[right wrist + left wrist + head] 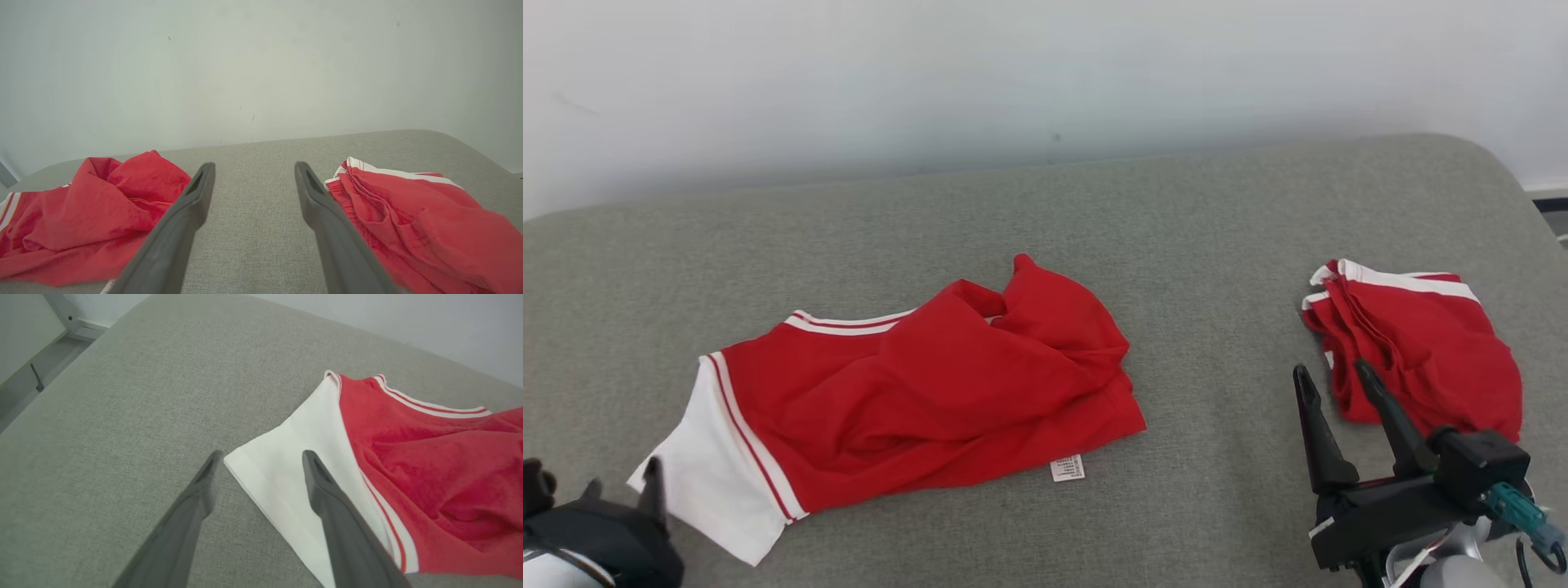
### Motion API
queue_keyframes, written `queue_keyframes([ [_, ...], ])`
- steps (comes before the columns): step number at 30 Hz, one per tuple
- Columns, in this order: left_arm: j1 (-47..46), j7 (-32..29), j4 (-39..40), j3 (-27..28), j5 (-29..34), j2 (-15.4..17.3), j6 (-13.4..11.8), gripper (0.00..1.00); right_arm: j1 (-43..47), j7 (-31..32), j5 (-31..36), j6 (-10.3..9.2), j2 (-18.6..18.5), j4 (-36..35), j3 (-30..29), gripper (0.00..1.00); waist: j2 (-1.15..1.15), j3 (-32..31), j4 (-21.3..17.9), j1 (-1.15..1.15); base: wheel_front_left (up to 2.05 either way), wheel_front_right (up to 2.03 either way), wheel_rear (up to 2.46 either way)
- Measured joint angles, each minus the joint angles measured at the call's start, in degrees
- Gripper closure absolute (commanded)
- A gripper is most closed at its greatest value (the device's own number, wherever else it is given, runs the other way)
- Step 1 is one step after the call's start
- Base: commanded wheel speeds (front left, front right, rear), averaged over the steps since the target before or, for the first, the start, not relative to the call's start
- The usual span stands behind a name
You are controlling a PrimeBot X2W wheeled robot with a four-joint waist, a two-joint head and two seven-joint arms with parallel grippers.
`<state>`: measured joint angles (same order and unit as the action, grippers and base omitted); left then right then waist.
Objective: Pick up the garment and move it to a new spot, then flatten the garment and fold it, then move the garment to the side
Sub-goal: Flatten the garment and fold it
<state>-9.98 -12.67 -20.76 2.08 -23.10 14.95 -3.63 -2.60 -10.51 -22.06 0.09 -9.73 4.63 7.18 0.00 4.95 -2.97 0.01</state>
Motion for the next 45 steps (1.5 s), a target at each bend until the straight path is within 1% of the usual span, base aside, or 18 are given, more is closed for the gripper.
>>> queue_keyframes([
  [3, -0.53, -3.27, -2.88, 0.24, 0.97, 2.18, -0.49, 0.0, -0.6, 0.42, 0.07, 0.33, -0.1, -0.4, 0.13, 0.0, 0.0, 0.6, -0.99, 0.0, 0.0, 0.0, 0.0],
  [6, -2.08, -5.86, -4.56, 0.42, 1.14, 3.58, -0.89, 0.0, -0.6, 0.47, 0.07, 0.41, -0.19, -0.44, 0.25, 0.0, 0.0, 1.25, -2.06, 0.0, 0.0, 0.0, 0.0],
  [12, -3.91, -10.16, -7.27, -1.19, 1.91, 3.7, -1.0, 0.0, -0.66, 0.48, 0.07, 0.42, -0.76, -0.54, -0.08, 0.0, 0.0, 2.63, -3.7, 0.0, 0.0, 0.0, 0.0],
  [15, -4.12, -11.71, -8.82, -1.34, 3.67, 3.83, -1.74, 0.0, -0.66, 0.48, 0.07, 0.41, -0.91, -0.55, -0.25, 0.0, 0.0, 3.01, -4.08, 0.0, 0.0, 0.0, 0.0],
  [19, -4.35, -12.67, -9.78, -0.78, 4.42, 4.48, -2.42, 0.0, -0.7, 0.49, 0.07, 0.42, -1.04, -0.59, -0.23, 0.0, 0.0, 3.01, -4.08, 0.0, 0.0, 0.0, 0.0],
  [30, -5.89, -14.03, -9.98, -0.45, 3.71, 2.27, -2.74, 0.0, -1.0, 1.2, 0.52, 0.51, -1.56, -1.32, 0.22, 0.0, 0.0, 3.37, -3.3, -0.01, 0.0, 0.0, 0.0],
  [32, -6.17, -14.11, -10.0, -0.34, 3.27, 1.97, -2.89, 0.0, -1.42, 1.51, 0.78, 0.88, -1.76, -1.52, 0.32, 0.0, 0.0, 3.69, -3.29, -0.01, 0.0, 0.0, 0.0],
  [35, -6.74, -14.61, -10.06, -0.33, 3.11, 1.49, -2.91, 0.0, -1.47, 1.55, 0.92, 0.92, -2.12, -2.19, 0.22, 0.0, 0.0, 4.24, -3.37, -0.01, 0.0, 0.0, 0.0],
  [36, -7.08, -14.79, -10.03, -0.43, 3.08, 1.34, -2.91, 0.23, -1.46, 1.68, 0.92, 0.92, -2.25, -2.38, 0.11, 0.0, 0.0, 4.43, -3.39, -0.01, 0.0, 0.0, 0.0],
  [37, -7.31, -14.85, -10.01, -0.51, 3.08, 1.11, -2.91, 0.55, -1.46, 1.69, 0.92, 0.92, -2.42, -2.52, -0.03, 0.0, 0.0, 4.63, -3.38, -0.01, 0.0, 0.0, 0.0],
  [38, -7.45, -14.85, -9.99, -0.57, 3.07, 0.9, -2.91, 0.89, -1.46, 1.78, 0.92, 0.92, -2.59, -2.58, -0.1, 0.0, 0.0, 4.81, -3.35, -0.01, 0.0, 0.0, 0.0],
  [39, -7.75, -14.86, -10.02, -0.6, 3.03, 0.7, -2.9, 1.0, -1.48, 1.97, 0.92, 0.92, -2.7, -2.56, -0.09, 0.0, 0.0, 4.96, -3.3, -0.01, 0.0, 0.0, 0.0],
  [42, -8.05, -14.89, -9.77, -0.36, 1.58, -0.22, -2.83, 1.0, -1.47, 2.83, 1.08, 0.94, -3.03, -2.59, 0.4, 0.0, 0.0, 5.12, -3.07, -0.01, 0.0, 0.0, 0.0],
  [45, -8.11, -15.04, -9.48, -0.34, 1.0, -0.07, -2.31, 1.0, -1.41, 4.9, 1.09, 1.0, -3.78, -2.58, 0.75, 0.0, 0.0, 5.22, -2.58, -0.01, 0.0, 0.0, 0.0],
])
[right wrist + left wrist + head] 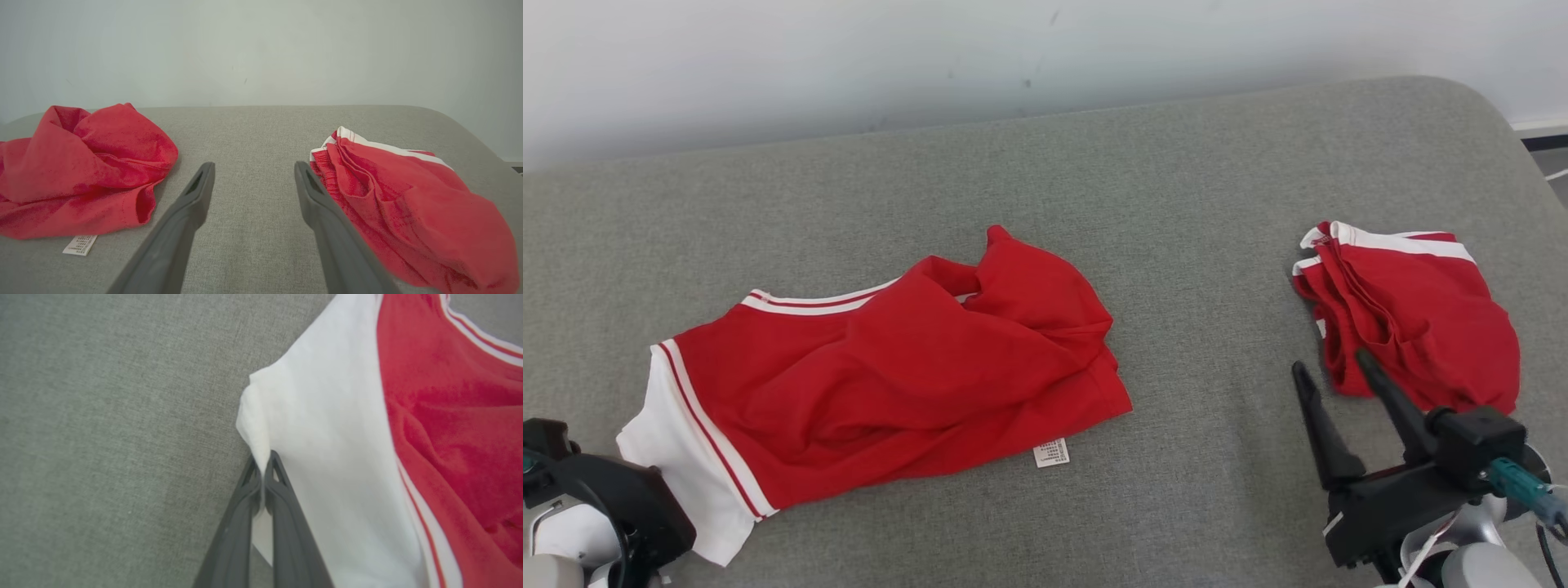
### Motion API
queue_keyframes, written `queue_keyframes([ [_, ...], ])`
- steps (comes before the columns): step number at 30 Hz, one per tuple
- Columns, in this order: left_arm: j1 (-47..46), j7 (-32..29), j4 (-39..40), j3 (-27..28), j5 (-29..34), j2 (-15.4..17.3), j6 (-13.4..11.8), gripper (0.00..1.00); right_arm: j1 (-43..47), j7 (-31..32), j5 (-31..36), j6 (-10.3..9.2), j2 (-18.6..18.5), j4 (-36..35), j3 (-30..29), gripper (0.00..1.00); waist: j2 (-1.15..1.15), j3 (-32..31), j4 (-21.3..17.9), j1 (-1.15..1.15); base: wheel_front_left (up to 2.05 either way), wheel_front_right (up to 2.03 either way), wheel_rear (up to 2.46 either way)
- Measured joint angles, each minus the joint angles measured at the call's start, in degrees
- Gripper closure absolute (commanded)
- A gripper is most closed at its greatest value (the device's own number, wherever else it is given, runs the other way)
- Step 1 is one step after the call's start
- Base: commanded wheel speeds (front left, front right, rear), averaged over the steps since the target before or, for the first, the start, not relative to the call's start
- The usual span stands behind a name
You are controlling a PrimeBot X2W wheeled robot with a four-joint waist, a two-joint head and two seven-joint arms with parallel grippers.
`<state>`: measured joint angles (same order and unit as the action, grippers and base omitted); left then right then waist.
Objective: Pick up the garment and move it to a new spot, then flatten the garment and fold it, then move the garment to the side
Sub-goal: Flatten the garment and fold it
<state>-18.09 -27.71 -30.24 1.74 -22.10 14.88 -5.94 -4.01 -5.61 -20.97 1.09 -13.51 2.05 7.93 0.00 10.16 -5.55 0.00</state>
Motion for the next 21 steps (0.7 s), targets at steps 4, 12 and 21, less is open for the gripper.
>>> queue_keyframes([
  [4, -0.07, -0.33, 0.7, 0.57, -0.57, 0.04, 0.47, 1.0, 0.34, 5.34, 0.85, 1.76, -1.82, -0.01, 3.39, 0.0, 0.0, 0.0, 0.86, 0.0, 0.0, 0.0, 0.0],
  [12, -0.05, -0.33, 2.33, 4.58, -4.39, 0.67, 0.92, 1.0, -4.92, 17.07, 5.75, 5.09, -6.41, 0.49, 13.12, 0.0, 0.0, -0.17, 1.38, 0.0, 0.0, 0.0, 0.0],
  [21, -2.03, -0.97, 3.77, 5.0, -5.71, -0.27, 1.43, 1.0, -14.44, 24.54, 4.9, 6.04, -6.91, 4.78, 21.02, 0.0, 0.0, 0.63, 2.27, 0.0, 0.0, 0.0, 0.0],
])
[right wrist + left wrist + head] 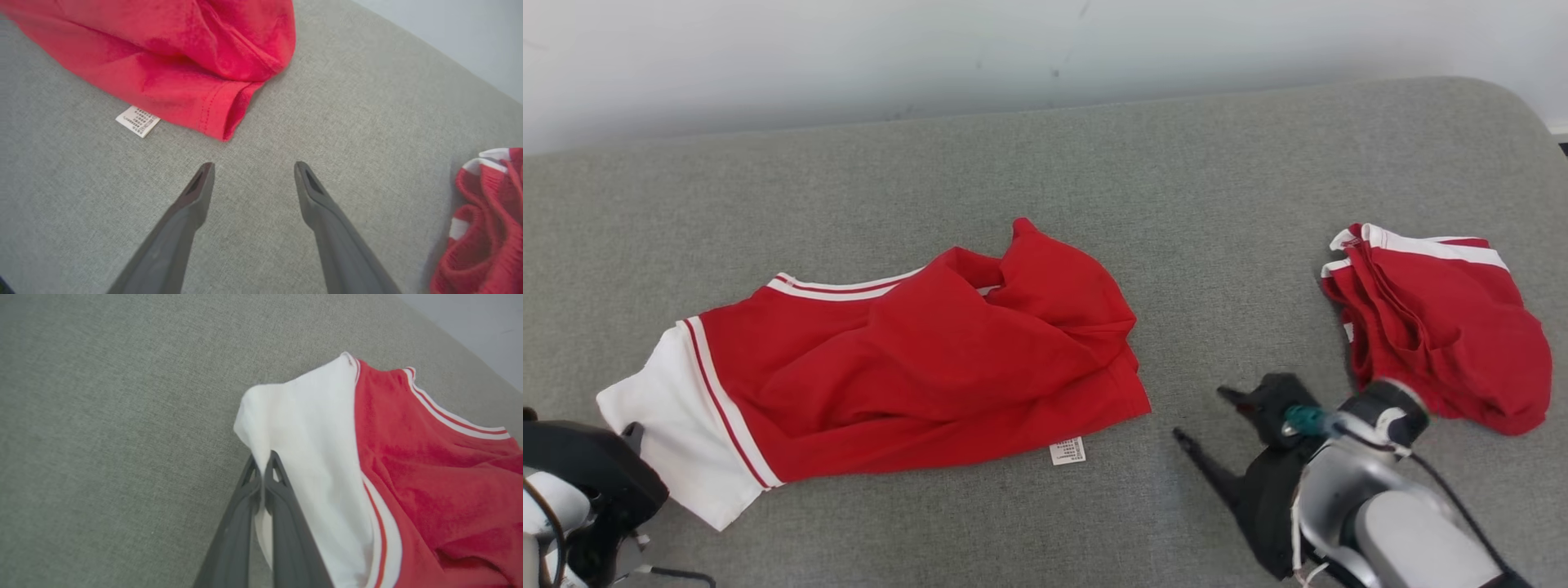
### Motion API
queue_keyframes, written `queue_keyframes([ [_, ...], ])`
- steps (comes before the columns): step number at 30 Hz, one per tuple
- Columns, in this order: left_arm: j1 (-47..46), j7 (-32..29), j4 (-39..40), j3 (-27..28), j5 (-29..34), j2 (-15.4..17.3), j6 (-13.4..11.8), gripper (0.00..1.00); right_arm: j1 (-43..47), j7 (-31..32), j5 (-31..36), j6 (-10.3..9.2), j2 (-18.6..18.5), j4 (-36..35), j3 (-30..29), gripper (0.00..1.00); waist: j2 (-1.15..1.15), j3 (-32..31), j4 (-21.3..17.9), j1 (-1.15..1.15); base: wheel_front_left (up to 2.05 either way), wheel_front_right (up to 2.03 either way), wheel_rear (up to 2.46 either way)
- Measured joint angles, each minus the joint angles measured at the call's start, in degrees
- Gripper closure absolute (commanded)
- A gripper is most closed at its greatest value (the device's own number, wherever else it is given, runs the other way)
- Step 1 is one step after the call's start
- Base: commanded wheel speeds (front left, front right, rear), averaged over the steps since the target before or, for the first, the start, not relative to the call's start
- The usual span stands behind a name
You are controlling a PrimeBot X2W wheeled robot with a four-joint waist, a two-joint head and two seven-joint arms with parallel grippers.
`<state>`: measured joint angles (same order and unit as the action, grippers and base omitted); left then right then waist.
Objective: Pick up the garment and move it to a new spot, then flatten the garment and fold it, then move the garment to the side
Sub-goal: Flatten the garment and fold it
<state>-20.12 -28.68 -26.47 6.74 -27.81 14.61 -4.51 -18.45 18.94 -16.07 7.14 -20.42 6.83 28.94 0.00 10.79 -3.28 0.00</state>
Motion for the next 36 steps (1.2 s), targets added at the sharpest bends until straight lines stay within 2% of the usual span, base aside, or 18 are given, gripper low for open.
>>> queue_keyframes([
  [7, -0.19, -0.12, 0.63, -0.15, 0.0, -0.13, 0.01, 1.0, -4.17, 1.79, -4.45, 0.01, 1.24, 2.16, 7.3, 0.0, 0.0, 1.13, 1.12, 0.0, 0.0, 0.0, 0.0],
  [16, -0.3, -0.54, 1.2, -0.19, -0.02, -0.23, 0.0, 1.0, -8.51, 2.24, -7.6, 0.01, 1.24, 6.59, 11.0, 0.0, 0.0, 2.1, 1.83, 0.0, 0.0, 0.0, 0.0],
  [17, -0.31, -0.54, 1.21, -0.21, -0.03, -0.26, 0.0, 1.0, -8.81, 2.24, -8.04, 0.01, 1.25, 7.16, 11.43, 0.09, 0.0, 2.15, 1.88, 0.0, 0.0, 0.0, 0.0],
  [18, -0.31, -0.54, 1.21, -0.23, -0.03, -0.29, 0.0, 1.0, -9.15, 2.24, -8.5, 0.01, 1.25, 7.81, 11.8, 0.8, 0.0, 2.2, 1.94, 0.0, 0.0, 0.0, 0.0],
  [19, -0.31, -0.54, 1.2, -0.24, -0.04, -0.29, 0.0, 1.0, -9.32, 2.21, -8.82, 0.01, 1.2, 8.13, 12.13, 0.98, 0.0, 2.24, 2.0, 0.0, 0.0, 0.0, 0.0],
  [20, -0.31, -0.54, 1.21, -0.25, -0.04, -0.32, 0.0, 1.0, -9.4, 2.13, -9.28, 0.01, 1.15, 8.31, 12.54, 1.0, 0.0, 2.26, 2.06, 0.0, 0.0, 0.0, 0.0],
  [32, -0.31, 0.09, 0.59, 0.01, -0.2, -0.33, 0.01, 1.0, -11.56, -1.44, -11.89, 0.01, -0.1, 10.62, 15.56, 1.0, 0.0, 1.46, 2.29, 0.0, 0.0, 0.0, 0.0],
  [36, -0.33, 1.77, 1.4, 1.8, -2.69, -0.48, 0.58, 1.0, -11.48, -4.0, -12.7, 0.01, -1.54, 9.72, 13.29, 1.0, 0.0, 0.55, 2.34, 0.0, 0.0, 0.0, 0.0],
])
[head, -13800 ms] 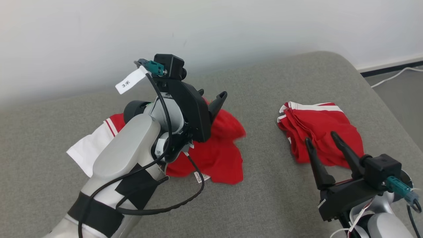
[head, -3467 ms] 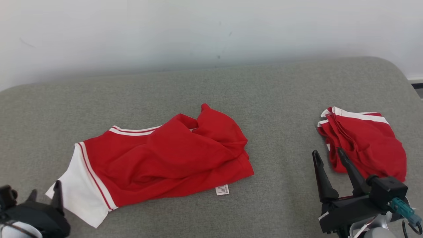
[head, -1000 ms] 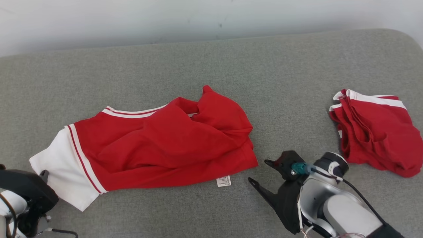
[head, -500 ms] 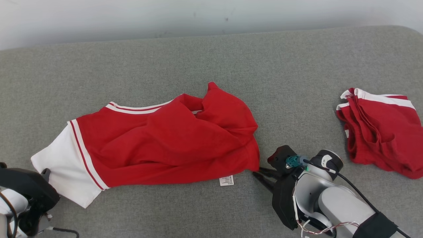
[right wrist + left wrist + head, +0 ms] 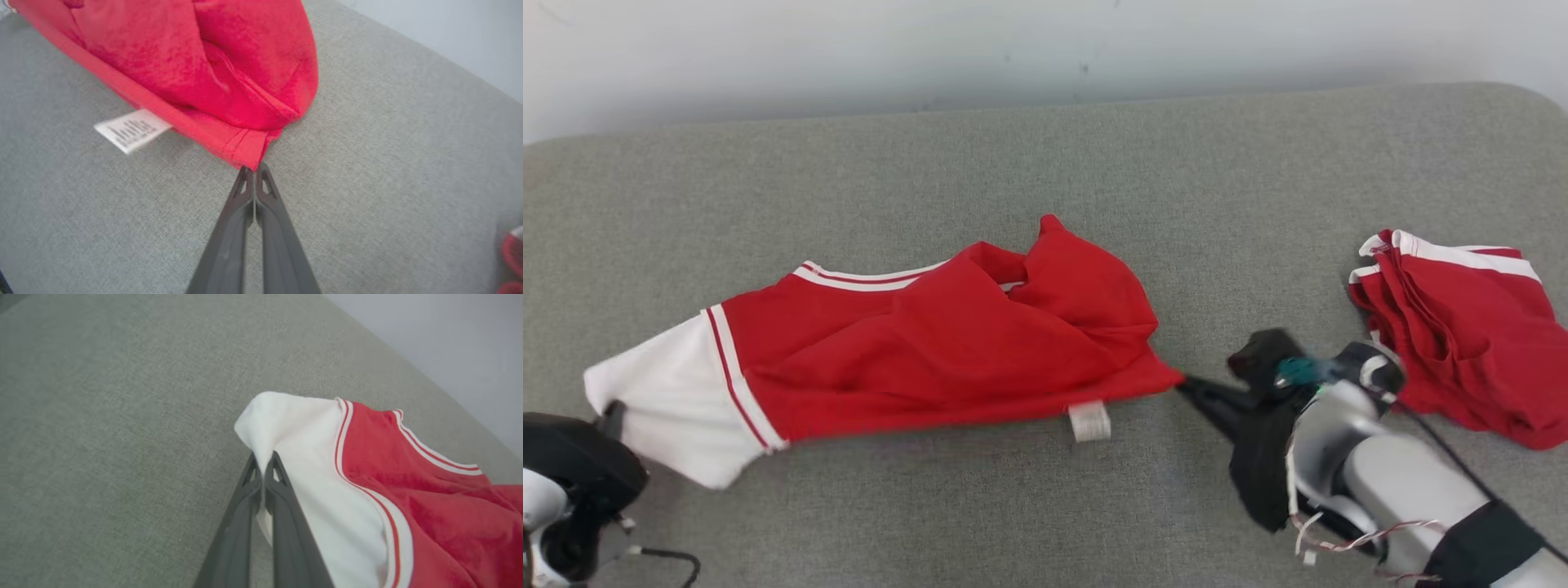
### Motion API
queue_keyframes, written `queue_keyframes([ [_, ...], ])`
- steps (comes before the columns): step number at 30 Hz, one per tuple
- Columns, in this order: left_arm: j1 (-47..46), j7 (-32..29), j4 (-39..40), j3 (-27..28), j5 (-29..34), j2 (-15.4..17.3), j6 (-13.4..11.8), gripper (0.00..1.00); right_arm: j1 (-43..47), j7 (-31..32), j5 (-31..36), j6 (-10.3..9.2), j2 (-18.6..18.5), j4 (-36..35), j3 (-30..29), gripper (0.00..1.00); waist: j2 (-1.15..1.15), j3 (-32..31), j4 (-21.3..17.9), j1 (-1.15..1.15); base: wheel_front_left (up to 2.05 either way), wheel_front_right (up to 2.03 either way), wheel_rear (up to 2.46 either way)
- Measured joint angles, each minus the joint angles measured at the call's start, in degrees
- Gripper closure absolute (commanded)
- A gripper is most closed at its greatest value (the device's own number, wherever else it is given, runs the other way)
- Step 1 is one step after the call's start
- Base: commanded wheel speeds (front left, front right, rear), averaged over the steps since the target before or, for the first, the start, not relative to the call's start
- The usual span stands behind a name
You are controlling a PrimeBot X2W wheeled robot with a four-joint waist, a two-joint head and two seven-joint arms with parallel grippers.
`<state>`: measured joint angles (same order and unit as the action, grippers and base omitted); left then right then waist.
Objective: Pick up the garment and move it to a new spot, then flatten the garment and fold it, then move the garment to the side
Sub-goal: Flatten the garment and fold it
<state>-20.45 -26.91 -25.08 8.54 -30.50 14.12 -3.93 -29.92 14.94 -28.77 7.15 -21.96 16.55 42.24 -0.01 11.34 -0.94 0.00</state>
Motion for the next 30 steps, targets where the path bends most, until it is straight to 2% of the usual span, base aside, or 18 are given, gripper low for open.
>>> queue_keyframes([
  [6, -2.11, 3.78, 5.93, 3.22, -4.8, -0.98, 3.8, 1.0, 0.02, -5.68, -1.24, -0.21, -3.33, -4.65, -6.61, 1.0, 0.0, -1.8, -0.19, 0.0, 0.0, 0.0, 0.0],
  [13, -2.4, 5.81, 14.72, 4.21, -10.07, -3.31, 7.92, 1.0, 2.24, -11.7, -3.47, -2.58, -6.09, -13.07, -12.91, 1.0, 0.0, -4.12, -0.93, 0.0, 0.0, 0.0, 0.0],
  [18, -2.24, 6.04, 24.18, 4.34, -14.39, -5.75, 9.06, 1.0, 6.64, -15.45, -7.33, -3.67, -7.27, -20.57, -17.45, 1.0, 0.0, -5.18, -1.55, -0.01, 0.0, 0.0, 0.0],
  [24, -2.06, 5.21, 40.08, 6.1, -22.37, -6.98, 9.92, 1.0, 9.66, -20.25, -13.15, -3.69, -7.65, -33.01, -23.81, 1.0, 0.0, -5.57, -2.43, -0.01, 0.0, 0.0, 0.0],
  [27, -2.5, 4.09, 47.15, 7.04, -26.96, -7.72, 10.0, 1.0, 9.68, -22.15, -14.3, -4.16, -7.95, -39.49, -27.31, 1.0, 0.01, -5.48, -2.78, -0.01, 0.0, 0.0, 0.0],
  [30, -4.0, 2.74, 50.74, 7.72, -30.94, -8.65, 9.39, 1.0, 9.47, -23.04, -16.7, -4.88, -8.34, -42.76, -30.81, 1.0, 0.0, -5.15, -2.96, -0.01, 0.0, 0.0, 0.0],
])
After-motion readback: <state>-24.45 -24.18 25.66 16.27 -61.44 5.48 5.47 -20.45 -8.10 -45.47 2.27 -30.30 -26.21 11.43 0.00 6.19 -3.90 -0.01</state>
